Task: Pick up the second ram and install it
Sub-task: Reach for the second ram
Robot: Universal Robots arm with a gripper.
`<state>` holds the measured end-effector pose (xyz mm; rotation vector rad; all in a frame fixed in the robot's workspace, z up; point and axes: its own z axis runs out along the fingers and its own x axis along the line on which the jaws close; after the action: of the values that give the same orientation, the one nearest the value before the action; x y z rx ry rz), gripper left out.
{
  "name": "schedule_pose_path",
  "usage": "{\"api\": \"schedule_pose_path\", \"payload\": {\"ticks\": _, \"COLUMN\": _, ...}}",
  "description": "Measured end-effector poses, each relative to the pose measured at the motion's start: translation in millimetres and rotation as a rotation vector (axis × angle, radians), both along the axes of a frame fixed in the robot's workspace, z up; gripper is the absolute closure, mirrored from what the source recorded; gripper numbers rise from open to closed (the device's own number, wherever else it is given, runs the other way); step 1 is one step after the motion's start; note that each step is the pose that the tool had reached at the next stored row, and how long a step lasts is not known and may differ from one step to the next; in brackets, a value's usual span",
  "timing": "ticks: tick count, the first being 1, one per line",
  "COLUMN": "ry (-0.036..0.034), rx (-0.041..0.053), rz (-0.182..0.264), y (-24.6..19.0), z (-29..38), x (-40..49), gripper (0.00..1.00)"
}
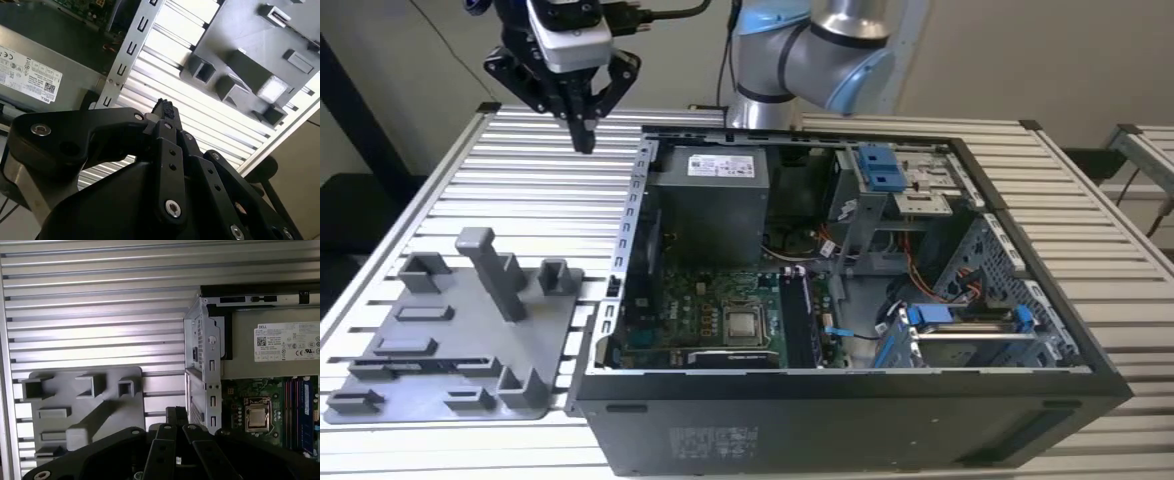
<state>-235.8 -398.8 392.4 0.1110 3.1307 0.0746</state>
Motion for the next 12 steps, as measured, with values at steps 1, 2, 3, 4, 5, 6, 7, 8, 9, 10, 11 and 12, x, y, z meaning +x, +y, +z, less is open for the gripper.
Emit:
{"api": "schedule_pose_path", "payload": {"ticks": 1, "ry": 0.0001, "rx": 0.0000, "rz": 0.000, "y": 0.0, "z": 0.0, "x": -1.7, "gripper": 0.89}}
{"api": "schedule_pose_path", "payload": {"ticks": 2, "ry": 0.0000, "rx": 0.0000, "rz": 0.000, "y": 0.0, "z": 0.0, "x": -3.3, "gripper": 0.89}}
{"api": "schedule_pose_path", "payload": {"ticks": 3, "ry": 0.0000, "rx": 0.0001, "rz": 0.000, "y": 0.0, "z": 0.0, "x": -5.0, "gripper": 0.89}}
{"api": "schedule_pose_path", "payload": {"ticks": 4, "ry": 0.0001, "rx": 0.0000, "rz": 0.000, "y": 0.0, "z": 0.0, "x": -6.8, "gripper": 0.89}}
{"api": "schedule_pose_path", "payload": {"ticks": 5, "ry": 0.0001, "rx": 0.0000, "rz": 0.000, "y": 0.0, "z": 0.0, "x": -8.9, "gripper": 0.89}}
{"api": "schedule_pose_path", "payload": {"ticks": 6, "ry": 0.0001, "rx": 0.0000, "rz": 0.000, "y": 0.0, "z": 0.0, "x": -11.3, "gripper": 0.89}}
{"api": "schedule_pose_path", "payload": {"ticks": 7, "ry": 0.0001, "rx": 0.0000, "rz": 0.000, "y": 0.0, "z": 0.0, "x": -13.6, "gripper": 0.89}}
{"api": "schedule_pose_path", "payload": {"ticks": 8, "ry": 0.0000, "rx": 0.0000, "rz": 0.001, "y": 0.0, "z": -0.1, "x": -16.5, "gripper": 0.89}}
{"api": "schedule_pose_path", "payload": {"ticks": 9, "ry": 0.0000, "rx": 0.0000, "rz": 0.001, "y": 0.0, "z": -0.1, "x": -19.1, "gripper": 0.89}}
{"api": "schedule_pose_path", "payload": {"ticks": 10, "ry": 0.0001, "rx": 0.0000, "rz": 0.001, "y": 0.0, "z": -0.1, "x": -21.8, "gripper": 0.89}}
{"api": "schedule_pose_path", "payload": {"ticks": 11, "ry": 0.0000, "rx": 0.0000, "rz": 0.001, "y": 0.0, "z": -0.1, "x": -24.6, "gripper": 0.89}}
{"api": "schedule_pose_path", "payload": {"ticks": 12, "ry": 0.0001, "rx": 0.0000, "rz": 0.001, "y": 0.0, "z": -0.1, "x": -27.4, "gripper": 0.89}}
